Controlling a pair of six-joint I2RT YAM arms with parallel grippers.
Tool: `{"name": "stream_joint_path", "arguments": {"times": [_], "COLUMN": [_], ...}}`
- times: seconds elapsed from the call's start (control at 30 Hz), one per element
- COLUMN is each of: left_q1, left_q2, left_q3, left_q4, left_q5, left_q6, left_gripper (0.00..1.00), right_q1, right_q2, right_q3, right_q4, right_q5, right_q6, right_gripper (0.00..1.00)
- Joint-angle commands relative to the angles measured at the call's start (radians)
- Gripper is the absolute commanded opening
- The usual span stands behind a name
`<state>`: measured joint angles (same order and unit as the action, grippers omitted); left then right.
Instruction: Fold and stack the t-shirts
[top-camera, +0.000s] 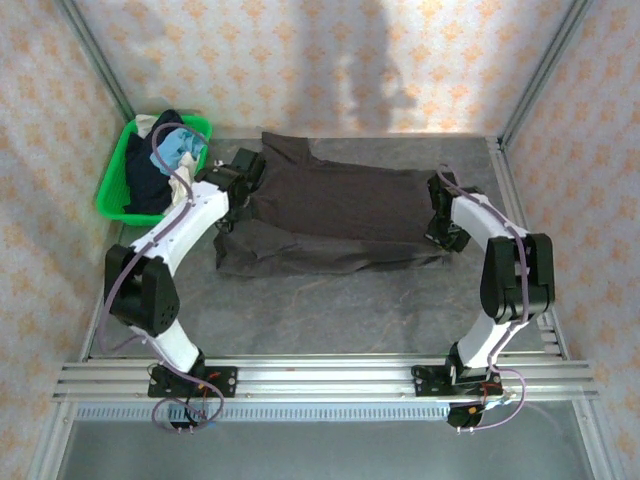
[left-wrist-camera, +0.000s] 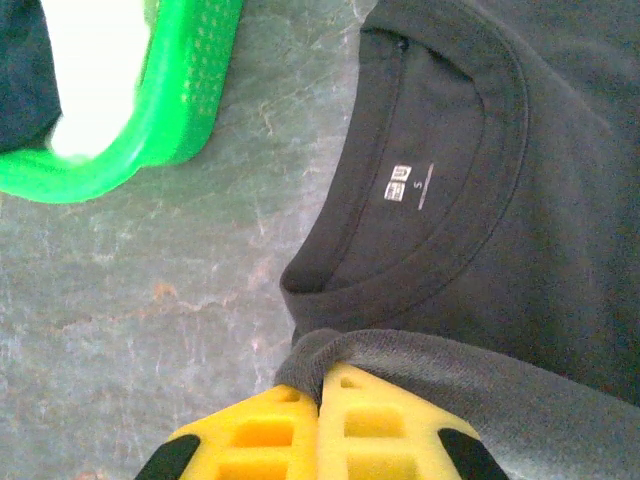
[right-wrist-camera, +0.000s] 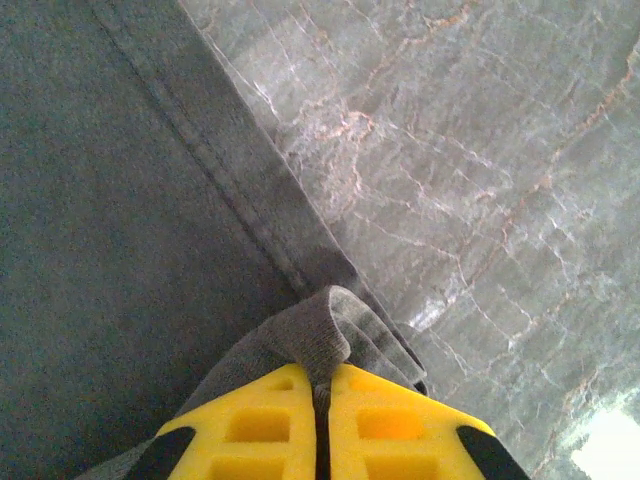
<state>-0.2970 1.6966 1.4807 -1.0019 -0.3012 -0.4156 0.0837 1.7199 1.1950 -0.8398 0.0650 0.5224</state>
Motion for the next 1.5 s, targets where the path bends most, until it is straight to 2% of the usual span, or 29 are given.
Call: {"name": "stream_joint_path", "arguments": {"times": [0.0, 0.1, 0.2, 0.37, 0.47, 0.53, 0.63, 0.73, 0.8, 0.9, 1.0, 1.13, 1.3, 1.47], "left_q1": [0.016, 0.015, 0.019, 0.019, 0.022, 0.032, 0.056, 0.065, 0.065, 0.065, 0.065, 0.065, 0.067, 0.072], "left_q2": [0.048, 0.100, 0.148, 0.256, 0.311, 0.335, 0.344, 0.302, 0.238, 0.096, -0.018, -0.076, -0.068, -0.040], "left_q3": [0.063, 0.107, 0.156, 0.258, 0.335, 0.380, 0.431, 0.416, 0.345, 0.139, -0.068, -0.253, -0.349, -0.368], "left_q4": [-0.019, -0.030, -0.044, -0.070, -0.110, -0.132, -0.165, -0.180, -0.158, -0.077, 0.018, 0.074, 0.127, 0.150], "left_q5": [-0.075, -0.083, -0.084, -0.057, -0.067, -0.066, -0.047, -0.056, -0.044, 0.022, 0.111, 0.119, 0.128, 0.135], "left_q6": [0.023, 0.031, 0.036, 0.041, 0.046, 0.051, 0.049, 0.041, 0.029, 0.000, -0.027, -0.054, -0.062, -0.058], "left_gripper": [0.00, 0.00, 0.00, 0.00, 0.16, 0.35, 0.53, 0.59, 0.66, 0.68, 0.67, 0.65, 0.61, 0.50], "right_q1": [-0.012, -0.015, -0.015, -0.013, -0.008, 0.000, 0.011, 0.034, 0.058, 0.070, 0.069, 0.067, 0.054, 0.039], "right_q2": [0.028, 0.031, -0.002, -0.094, -0.170, -0.213, -0.250, -0.290, -0.313, -0.294, -0.224, -0.124, -0.022, 0.083], "right_q3": [0.051, 0.070, 0.062, -0.017, -0.113, -0.179, -0.227, -0.265, -0.296, -0.303, -0.251, -0.172, -0.080, 0.027], "right_q4": [-0.014, -0.037, -0.046, -0.027, 0.029, 0.083, 0.116, 0.146, 0.182, 0.211, 0.195, 0.174, 0.166, 0.167], "right_q5": [0.072, 0.098, 0.126, 0.125, 0.065, 0.007, -0.043, -0.095, -0.119, -0.139, -0.105, -0.070, -0.034, -0.016], "right_q6": [-0.017, -0.015, -0.016, -0.012, -0.017, -0.023, -0.030, -0.033, -0.031, -0.028, -0.031, -0.042, -0.047, -0.062], "right_gripper": [0.12, 0.19, 0.34, 0.43, 0.48, 0.50, 0.51, 0.51, 0.52, 0.51, 0.49, 0.46, 0.41, 0.31]}}
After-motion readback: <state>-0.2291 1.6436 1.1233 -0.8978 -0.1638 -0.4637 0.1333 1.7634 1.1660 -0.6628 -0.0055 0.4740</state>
